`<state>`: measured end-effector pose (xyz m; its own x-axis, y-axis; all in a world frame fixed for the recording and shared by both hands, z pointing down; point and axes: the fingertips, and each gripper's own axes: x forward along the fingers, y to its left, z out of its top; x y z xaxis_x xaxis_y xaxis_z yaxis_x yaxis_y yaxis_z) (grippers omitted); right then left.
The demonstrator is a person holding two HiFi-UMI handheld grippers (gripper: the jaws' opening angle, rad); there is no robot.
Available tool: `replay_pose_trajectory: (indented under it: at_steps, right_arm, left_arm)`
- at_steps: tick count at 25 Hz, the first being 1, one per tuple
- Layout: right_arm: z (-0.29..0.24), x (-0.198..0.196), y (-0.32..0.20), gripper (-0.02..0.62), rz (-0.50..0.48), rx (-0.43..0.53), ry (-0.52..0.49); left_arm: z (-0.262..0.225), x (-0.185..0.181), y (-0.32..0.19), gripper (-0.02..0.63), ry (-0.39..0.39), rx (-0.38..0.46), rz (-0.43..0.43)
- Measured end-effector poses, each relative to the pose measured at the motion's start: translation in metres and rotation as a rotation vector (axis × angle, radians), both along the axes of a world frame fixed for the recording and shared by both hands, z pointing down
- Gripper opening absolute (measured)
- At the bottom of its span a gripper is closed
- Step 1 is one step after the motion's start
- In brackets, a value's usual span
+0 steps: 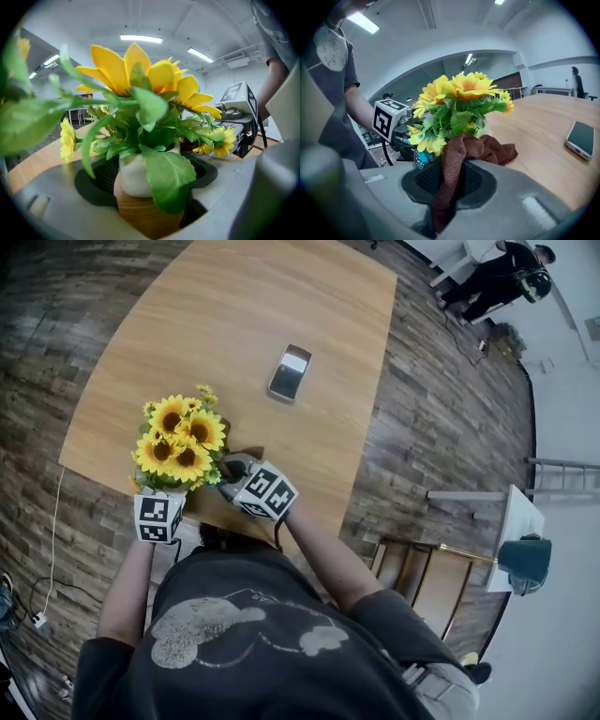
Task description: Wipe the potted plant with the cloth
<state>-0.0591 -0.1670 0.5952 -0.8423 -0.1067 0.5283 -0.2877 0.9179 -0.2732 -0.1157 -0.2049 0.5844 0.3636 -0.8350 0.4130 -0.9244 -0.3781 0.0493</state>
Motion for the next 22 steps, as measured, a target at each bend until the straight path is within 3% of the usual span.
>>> replay_pose_trajectory:
  at_steps: [6, 11, 16, 19, 22]
  right_arm:
    - [-0.008, 0.034, -0.015, 0.054, 0.196, -0.006, -0.03]
    - [-0.014, 0.074, -0.03, 0.054, 0.336, 0.003, -0.028]
    - [-0.019, 0.096, -0.045, 0.055, 0.429, 0.006, -0.033]
    - [-0.02, 0.099, -0.044, 0.054, 0.434, 0.009, -0.026]
    - [-0.021, 0.099, -0.042, 0.055, 0.438, 0.011, -0.025]
  left_arm:
    - [-0.001, 0.004, 0.003, 0.445, 0.004, 0.012, 0.076]
    - [0.0, 0.018, 0.019, 0.445, 0.015, 0.027, 0.277]
    - [0.006, 0.015, 0.02, 0.445, 0.003, 0.015, 0.4]
    - [0.005, 0.015, 0.019, 0.446, -0.006, 0.012, 0.411]
    - [0.005, 0.013, 0.018, 0.463, 0.004, 0.017, 0.343]
